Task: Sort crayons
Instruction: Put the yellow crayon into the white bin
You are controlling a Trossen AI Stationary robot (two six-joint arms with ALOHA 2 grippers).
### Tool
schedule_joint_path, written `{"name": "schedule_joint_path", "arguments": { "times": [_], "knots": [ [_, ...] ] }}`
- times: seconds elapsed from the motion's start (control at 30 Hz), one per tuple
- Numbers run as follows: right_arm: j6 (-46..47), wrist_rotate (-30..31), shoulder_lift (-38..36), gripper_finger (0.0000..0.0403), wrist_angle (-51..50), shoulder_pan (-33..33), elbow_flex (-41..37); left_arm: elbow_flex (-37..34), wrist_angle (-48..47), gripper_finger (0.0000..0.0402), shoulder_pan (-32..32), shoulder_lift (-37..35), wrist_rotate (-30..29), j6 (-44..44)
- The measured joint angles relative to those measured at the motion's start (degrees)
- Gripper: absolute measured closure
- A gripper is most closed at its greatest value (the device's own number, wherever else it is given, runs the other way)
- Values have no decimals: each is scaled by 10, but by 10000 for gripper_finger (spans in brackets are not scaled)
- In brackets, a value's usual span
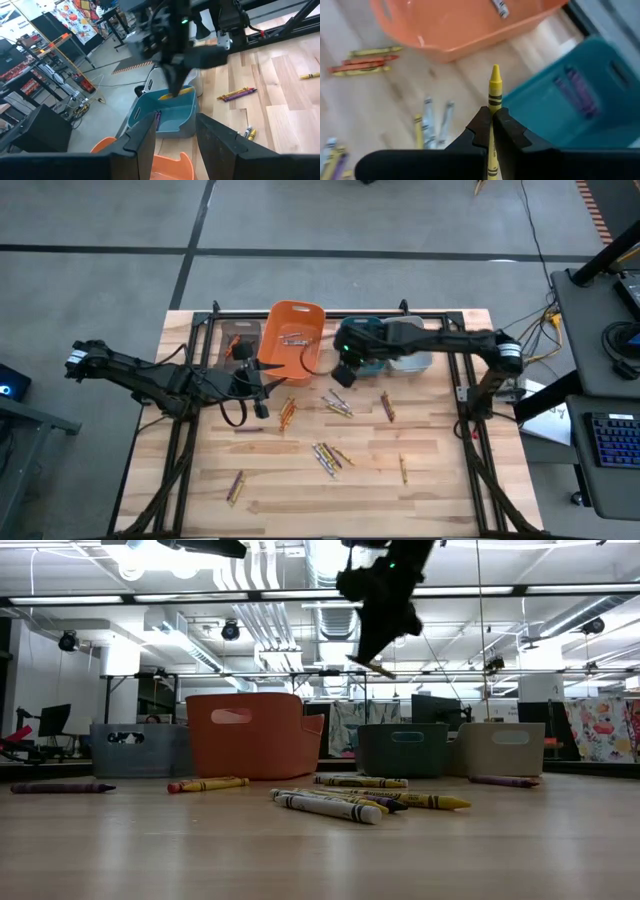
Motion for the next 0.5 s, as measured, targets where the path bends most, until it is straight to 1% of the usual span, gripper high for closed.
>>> {"name": "schedule_joint_path", "arguments": {
  "times": [0.23,0.37,0.5],
  "knots": [
    [-87,2,75,394,-79,-76,102,0,0,278,0,0,-2,0],
    [-123,2,105,394,-128,-126,144,0,0,278,0,0,-3,4],
    [-135,2,123,394,-195,-180,166,0,0,278,0,0,-35,11]
  ]
}}
